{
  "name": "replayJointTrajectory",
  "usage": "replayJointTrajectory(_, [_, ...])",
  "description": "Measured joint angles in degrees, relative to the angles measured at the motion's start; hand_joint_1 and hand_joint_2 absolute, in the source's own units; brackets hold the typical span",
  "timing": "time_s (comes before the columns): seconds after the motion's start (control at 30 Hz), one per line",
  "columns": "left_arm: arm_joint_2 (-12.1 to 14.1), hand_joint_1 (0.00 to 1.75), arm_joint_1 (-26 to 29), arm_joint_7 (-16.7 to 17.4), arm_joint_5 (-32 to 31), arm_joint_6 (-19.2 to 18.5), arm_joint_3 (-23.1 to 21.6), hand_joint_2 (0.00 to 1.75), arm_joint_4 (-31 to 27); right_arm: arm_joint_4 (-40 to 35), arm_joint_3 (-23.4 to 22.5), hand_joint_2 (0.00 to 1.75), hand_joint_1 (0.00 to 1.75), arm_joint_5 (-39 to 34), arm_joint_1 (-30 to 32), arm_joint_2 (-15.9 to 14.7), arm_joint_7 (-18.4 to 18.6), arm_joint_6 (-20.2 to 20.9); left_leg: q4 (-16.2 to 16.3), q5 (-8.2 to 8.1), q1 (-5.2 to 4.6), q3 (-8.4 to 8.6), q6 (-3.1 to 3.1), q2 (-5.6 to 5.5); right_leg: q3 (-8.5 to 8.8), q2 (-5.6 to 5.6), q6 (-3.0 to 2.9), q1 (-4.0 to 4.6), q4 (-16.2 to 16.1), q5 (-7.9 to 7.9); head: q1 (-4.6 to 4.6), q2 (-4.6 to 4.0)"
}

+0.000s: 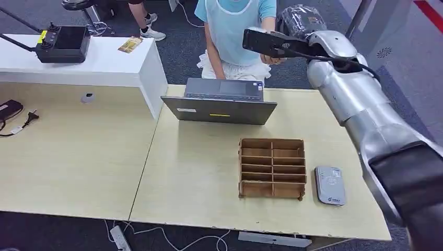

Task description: Pass the card to the sensor for recognition and then transmit it.

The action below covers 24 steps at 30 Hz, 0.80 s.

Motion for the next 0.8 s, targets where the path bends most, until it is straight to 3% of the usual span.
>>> replayJointTrajectory(0.03, [0.00,0.00,0.00,0.00,-0.02,0.02,-0.02,0.00,0.00,0.85,-0.02,1.75,1.33,0.00,-0.14,0.02,0.26,-0.11,0.00,0.00,0.00,0.00,0.00,0.00,0.00,0.00,0.00,0.00,0.00,0.00,0.00,0.00])
replayJointTrajectory(0.07, [0.00,0.00,0.00,0.00,-0.02,0.00,-0.04,0.00,0.00,1.76,-0.02,1.75,1.33,-0.02,-0.25,0.04,0.44,-0.24,0.00,0.00,0.00,0.00,0.00,0.00,0.00,0.00,0.00,0.00,0.00,0.00,0.00,0.00])
replayJointTrajectory(0.1, [0.00,0.00,0.00,0.00,-0.04,0.00,-0.07,0.00,0.00,2.44,-0.04,1.75,0.58,-0.02,-0.29,0.04,0.50,-0.37,0.01,0.00,0.00,0.00,0.00,0.00,0.00,0.00,0.00,0.00,0.00,0.00,0.00,0.00])
replayJointTrajectory(0.13, [0.00,0.00,0.00,0.00,-0.04,0.02,-0.09,0.00,0.00,2.95,-0.09,1.75,0.00,-0.02,-0.30,0.04,0.61,-0.44,0.01,0.00,-0.01,0.00,0.00,0.00,0.00,0.00,0.00,-0.01,0.00,0.00,-0.02,0.00])
replayJointTrajectory(0.43, [0.00,0.00,0.00,0.02,-0.11,0.00,-0.87,0.00,0.00,6.20,-0.72,1.75,0.00,-0.57,-0.34,0.04,1.22,-2.01,0.01,0.00,0.00,0.01,0.00,0.03,-0.02,0.03,-0.01,0.00,0.00,0.01,0.00,0.00])
replayJointTrajectory(0.6, [-0.11,0.00,0.00,0.09,-0.17,0.00,-1.09,0.00,0.00,6.31,-2.80,1.75,0.00,-1.16,-0.33,0.04,1.40,-3.54,0.01,0.00,0.00,0.01,0.00,0.02,-0.03,0.02,-0.01,0.00,0.00,0.01,0.00,0.00])
replayJointTrajectory(0.8, [-0.28,0.00,0.01,0.07,0.13,0.02,-1.27,0.00,0.00,3.82,-7.72,1.75,0.00,-4.33,0.76,-0.18,0.89,-8.18,0.02,0.00,-0.01,0.01,0.00,0.03,-0.04,0.04,-0.01,0.00,0.00,0.01,-0.02,0.00])
